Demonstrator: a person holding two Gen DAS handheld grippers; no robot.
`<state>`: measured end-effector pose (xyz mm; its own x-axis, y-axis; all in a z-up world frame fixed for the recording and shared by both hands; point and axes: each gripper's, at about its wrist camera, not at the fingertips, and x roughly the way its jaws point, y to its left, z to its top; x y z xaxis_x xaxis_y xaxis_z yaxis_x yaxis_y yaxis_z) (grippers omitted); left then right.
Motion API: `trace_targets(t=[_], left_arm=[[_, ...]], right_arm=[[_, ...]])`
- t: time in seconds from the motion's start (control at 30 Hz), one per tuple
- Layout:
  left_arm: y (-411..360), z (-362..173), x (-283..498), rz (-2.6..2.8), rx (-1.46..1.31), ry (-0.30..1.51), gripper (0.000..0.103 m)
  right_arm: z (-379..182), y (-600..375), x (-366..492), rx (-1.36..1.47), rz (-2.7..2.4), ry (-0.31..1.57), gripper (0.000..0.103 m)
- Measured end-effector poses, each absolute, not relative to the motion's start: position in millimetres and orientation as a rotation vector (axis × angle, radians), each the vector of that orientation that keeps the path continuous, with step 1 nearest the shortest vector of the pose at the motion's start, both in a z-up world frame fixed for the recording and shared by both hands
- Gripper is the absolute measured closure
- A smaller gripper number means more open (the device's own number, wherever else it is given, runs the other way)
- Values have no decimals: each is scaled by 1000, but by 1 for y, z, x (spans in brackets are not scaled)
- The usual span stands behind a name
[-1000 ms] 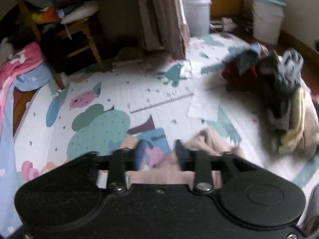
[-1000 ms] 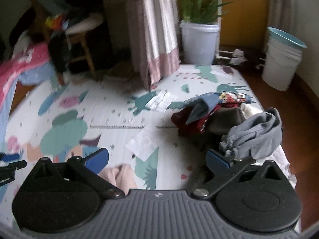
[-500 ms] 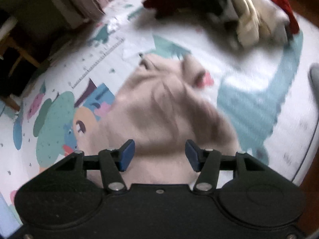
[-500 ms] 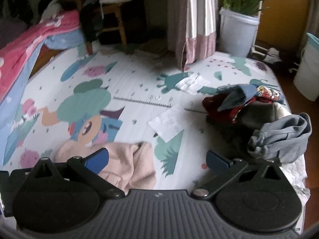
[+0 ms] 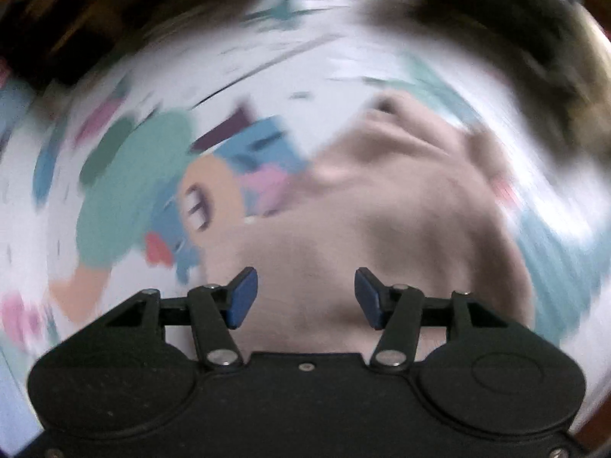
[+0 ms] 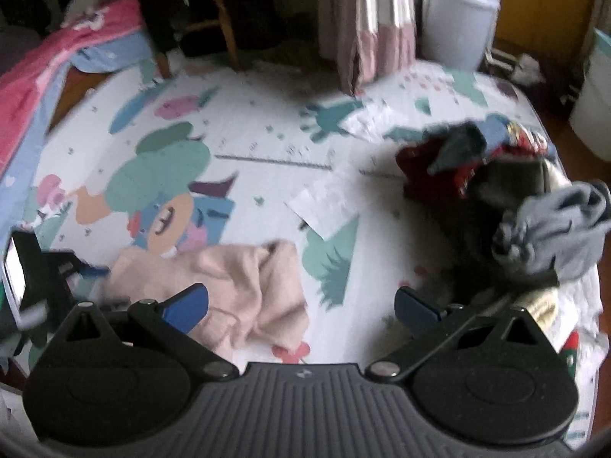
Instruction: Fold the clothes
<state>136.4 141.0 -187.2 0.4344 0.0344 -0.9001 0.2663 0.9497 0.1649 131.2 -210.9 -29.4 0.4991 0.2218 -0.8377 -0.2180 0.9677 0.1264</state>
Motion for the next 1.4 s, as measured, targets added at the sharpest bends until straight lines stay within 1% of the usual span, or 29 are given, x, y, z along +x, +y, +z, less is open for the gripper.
trace_targets(t=[0.1,0.17,0.2,0.33,0.43,0.47,0.5,0.53,0.6,0.63,0.83,0.93,1.03,1.07,1.1,1.17,1.2,1.23,1.27,1.33,1.4], left_arm=[[167,-200,159,-53,187,1153,47],[178,-206,171,-40,153,1148,45],[181,-210,176,-31,138,1144,42],[200,-236,191,-42,-55,1211,42],[199,-246,190,-57,-69,1218,42],[198,-248,190,-62,-71,1219,44],[194,-247,189,-85,-36,1220,64],[189,-245,188,-112,6,1222,93],[174,-237,180,-177,82,1214,101],[163,-230,171,-218,114,1204,102],[98,-189,123,-459,305,1129,103],[55,-164,63,-667,415,1116,103],[22,-168,-10,-911,547,1184,103],[14,-175,-33,-995,572,1234,103],[8,-182,-49,-1064,575,1284,103],[3,-191,-70,-1097,613,1291,103],[4,-193,-71,-1096,614,1295,98],[6,-195,-70,-1092,611,1299,88],[11,-194,-63,-1069,579,1299,83],[29,-188,-43,-1010,497,1299,68],[48,-183,-23,-917,452,1274,61]], right_arm=[[-30,-214,131,9,273,1008,0],[-33,-217,131,20,279,1008,0],[-35,-218,131,27,282,1012,0],[-40,-216,130,48,319,1030,0],[-44,-214,131,52,340,1049,0],[-46,-214,131,56,345,1057,0],[-47,-214,131,54,345,1062,0],[-48,-213,132,52,345,1067,0],[-49,-213,132,46,344,1076,0],[-50,-212,131,46,342,1079,0],[-53,-205,125,16,332,1093,0],[-50,-197,122,-11,342,1081,0],[-49,-192,119,-38,364,1068,0],[-50,-190,118,-53,369,1066,0],[-51,-189,118,-65,370,1067,0],[-52,-187,117,-84,373,1069,0],[-52,-187,117,-86,373,1070,0],[-53,-187,117,-82,379,1067,0],[-53,-186,117,-86,392,1059,0],[-53,-183,115,-113,422,1034,0],[-57,-176,113,-173,469,1005,0]])
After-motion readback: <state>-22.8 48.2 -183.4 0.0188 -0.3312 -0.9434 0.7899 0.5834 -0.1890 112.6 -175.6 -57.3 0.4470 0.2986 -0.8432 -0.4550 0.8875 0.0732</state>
